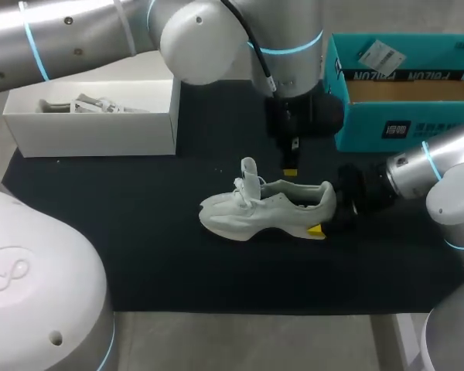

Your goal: Take the shoe out of the shoebox, open the shoe tongue, remove and reinsert the insole, then place the shoe into the shoebox

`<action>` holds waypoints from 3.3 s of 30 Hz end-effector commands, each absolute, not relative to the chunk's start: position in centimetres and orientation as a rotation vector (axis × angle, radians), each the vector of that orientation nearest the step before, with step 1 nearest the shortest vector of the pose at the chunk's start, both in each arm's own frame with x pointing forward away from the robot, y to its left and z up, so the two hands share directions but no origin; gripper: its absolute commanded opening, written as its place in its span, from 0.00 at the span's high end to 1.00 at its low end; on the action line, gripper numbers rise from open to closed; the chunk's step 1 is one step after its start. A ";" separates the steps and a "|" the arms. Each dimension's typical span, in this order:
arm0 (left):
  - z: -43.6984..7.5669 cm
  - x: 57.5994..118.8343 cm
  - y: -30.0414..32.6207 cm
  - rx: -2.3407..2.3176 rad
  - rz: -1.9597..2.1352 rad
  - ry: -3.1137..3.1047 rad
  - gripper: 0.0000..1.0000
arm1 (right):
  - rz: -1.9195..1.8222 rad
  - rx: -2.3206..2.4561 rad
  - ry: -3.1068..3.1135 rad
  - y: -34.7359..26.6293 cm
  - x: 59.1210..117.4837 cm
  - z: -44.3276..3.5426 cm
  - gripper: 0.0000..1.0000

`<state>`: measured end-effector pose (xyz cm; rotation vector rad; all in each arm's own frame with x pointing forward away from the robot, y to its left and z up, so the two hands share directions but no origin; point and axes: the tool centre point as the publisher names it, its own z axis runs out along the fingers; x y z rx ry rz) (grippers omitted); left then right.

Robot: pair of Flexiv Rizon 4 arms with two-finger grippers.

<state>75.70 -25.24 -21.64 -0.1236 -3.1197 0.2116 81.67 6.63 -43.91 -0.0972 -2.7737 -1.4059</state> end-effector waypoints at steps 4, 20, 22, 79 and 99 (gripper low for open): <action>-22.0 76.1 -24.7 -0.130 0.257 -3.105 1.00 | -1.404 -0.099 -2.776 6.6 81.7 -44.7 1.00; -25.0 77.8 -25.6 -0.137 0.316 -3.081 1.00 | -1.404 -0.099 -2.776 6.6 81.7 -44.7 1.00; -25.7 78.1 -25.9 -0.130 0.309 -3.078 1.00 | -1.404 -0.099 -2.776 6.6 81.7 -44.7 1.00; -38.8 80.7 -28.9 -0.292 0.247 -3.097 1.00 | -1.404 -0.099 -2.776 6.6 81.7 -44.7 1.00; -41.4 79.3 -26.6 -0.307 0.136 -2.970 1.00 | -1.404 -0.099 -2.776 6.6 81.7 -44.7 1.00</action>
